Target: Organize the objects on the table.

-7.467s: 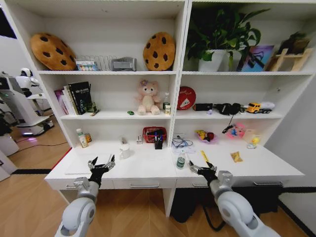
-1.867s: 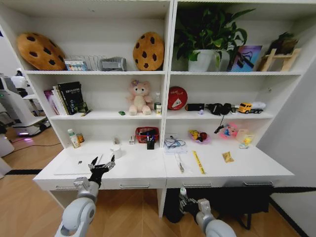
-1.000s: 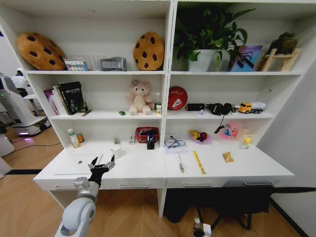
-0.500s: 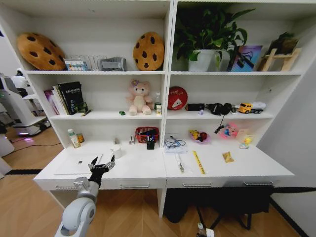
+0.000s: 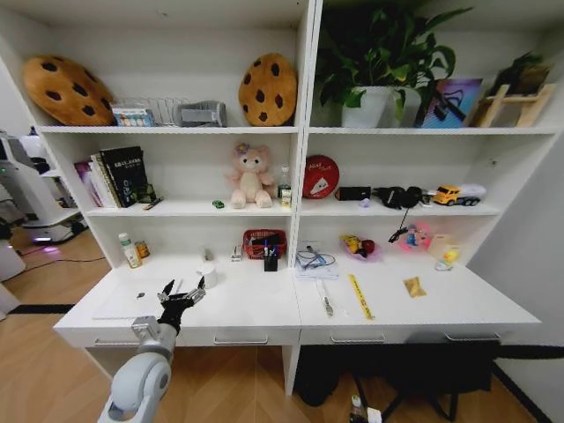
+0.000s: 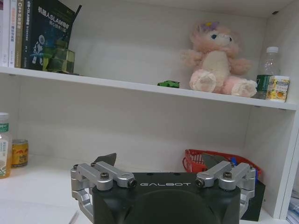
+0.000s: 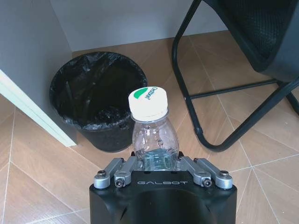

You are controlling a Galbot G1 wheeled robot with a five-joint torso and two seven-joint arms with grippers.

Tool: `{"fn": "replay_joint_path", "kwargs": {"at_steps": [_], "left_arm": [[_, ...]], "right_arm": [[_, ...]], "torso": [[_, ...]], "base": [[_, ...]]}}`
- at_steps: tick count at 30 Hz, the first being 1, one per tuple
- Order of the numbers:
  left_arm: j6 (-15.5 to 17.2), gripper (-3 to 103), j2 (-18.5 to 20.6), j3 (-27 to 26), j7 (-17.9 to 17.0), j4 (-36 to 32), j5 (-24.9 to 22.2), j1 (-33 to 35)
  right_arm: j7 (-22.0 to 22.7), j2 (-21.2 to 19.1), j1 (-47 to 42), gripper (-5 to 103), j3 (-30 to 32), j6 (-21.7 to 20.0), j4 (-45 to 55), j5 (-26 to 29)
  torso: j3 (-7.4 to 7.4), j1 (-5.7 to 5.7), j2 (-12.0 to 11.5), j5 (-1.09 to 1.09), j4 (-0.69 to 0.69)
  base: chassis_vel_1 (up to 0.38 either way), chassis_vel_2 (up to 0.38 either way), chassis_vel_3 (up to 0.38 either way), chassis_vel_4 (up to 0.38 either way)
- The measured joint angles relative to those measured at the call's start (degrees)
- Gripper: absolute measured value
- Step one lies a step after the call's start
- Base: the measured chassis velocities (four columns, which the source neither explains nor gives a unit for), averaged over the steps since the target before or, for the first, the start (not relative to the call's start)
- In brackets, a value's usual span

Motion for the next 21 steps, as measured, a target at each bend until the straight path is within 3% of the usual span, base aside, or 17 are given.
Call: {"fn": "replay_joint_path", "kwargs": {"at_steps": [21], "left_arm": [[0.0,100,0.0,0.0,0.0,0.0,0.0,0.0]], "right_arm": [[-0.7,0.3,1.1,27,-0.1,1.1,-2.4,-0.2]], "torso": [[0.00,-0.01,0.0,0.00,0.01]], "base": [[-0.052,0.045,0.050,-0.053]]}}
